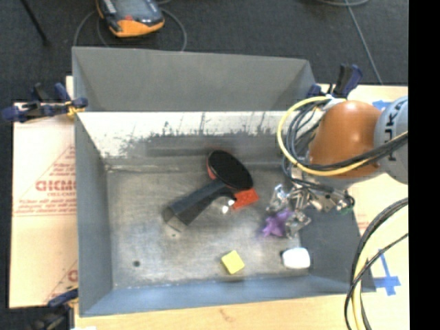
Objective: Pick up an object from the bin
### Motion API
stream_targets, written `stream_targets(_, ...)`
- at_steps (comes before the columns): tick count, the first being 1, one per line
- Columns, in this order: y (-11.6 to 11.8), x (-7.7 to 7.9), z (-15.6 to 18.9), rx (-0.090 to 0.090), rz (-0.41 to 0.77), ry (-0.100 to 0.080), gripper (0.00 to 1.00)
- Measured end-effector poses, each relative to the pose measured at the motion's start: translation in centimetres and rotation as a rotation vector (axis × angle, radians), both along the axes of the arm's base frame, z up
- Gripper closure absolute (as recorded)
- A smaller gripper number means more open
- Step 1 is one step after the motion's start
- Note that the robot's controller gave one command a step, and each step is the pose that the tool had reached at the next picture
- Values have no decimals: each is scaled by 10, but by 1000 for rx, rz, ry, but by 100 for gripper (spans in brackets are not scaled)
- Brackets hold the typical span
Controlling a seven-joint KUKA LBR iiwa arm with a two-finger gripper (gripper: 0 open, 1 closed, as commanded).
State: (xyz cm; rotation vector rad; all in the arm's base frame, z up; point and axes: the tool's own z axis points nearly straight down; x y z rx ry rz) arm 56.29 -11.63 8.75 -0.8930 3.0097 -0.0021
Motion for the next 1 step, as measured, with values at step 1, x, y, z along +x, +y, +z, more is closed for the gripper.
stream_targets(1, 0, 0, 16, 1, -1, 3, 100)
